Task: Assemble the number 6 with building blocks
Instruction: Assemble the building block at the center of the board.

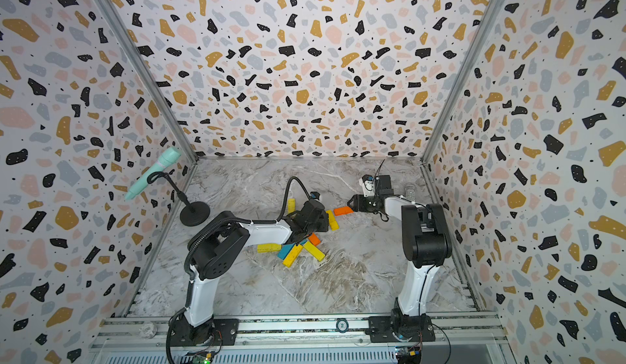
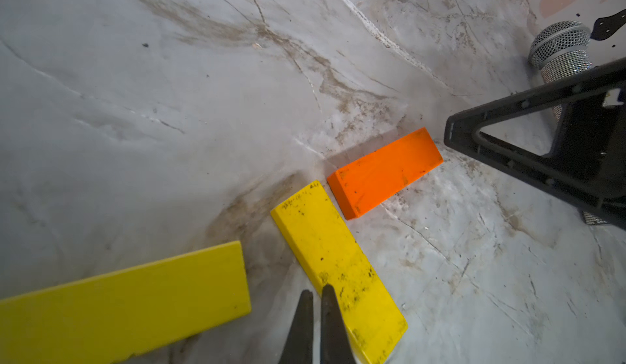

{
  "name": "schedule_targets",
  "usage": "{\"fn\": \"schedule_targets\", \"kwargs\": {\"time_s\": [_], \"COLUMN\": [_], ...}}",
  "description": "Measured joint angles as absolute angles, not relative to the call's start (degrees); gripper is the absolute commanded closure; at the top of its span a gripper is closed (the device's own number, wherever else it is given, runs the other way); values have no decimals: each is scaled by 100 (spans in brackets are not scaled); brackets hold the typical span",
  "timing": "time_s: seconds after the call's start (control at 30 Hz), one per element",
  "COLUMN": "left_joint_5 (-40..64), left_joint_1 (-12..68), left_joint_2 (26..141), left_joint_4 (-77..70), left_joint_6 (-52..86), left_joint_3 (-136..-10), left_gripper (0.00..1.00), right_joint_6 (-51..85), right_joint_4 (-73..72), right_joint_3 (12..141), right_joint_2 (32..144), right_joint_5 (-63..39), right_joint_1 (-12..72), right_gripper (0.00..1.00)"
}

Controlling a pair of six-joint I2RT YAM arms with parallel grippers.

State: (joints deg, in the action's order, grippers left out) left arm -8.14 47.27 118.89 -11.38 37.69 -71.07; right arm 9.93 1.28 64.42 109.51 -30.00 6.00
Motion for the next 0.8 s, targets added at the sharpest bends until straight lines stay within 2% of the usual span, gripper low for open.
{"fn": "schedule_targets", "kwargs": {"time_s": [0.8], "left_joint_5": [-567], "left_joint_1": [4436], "left_joint_2": [12328], "left_joint_4": [-1245], "left_joint_6": [3767], "left_joint_3": [-7411], "left_gripper": [100], "right_joint_6": [969], "right_joint_4": [132], "right_joint_3": [6473], "right_joint_2": [11194], "right_joint_5": [-3282], "right_joint_1": [600], "right_gripper": [40]}}
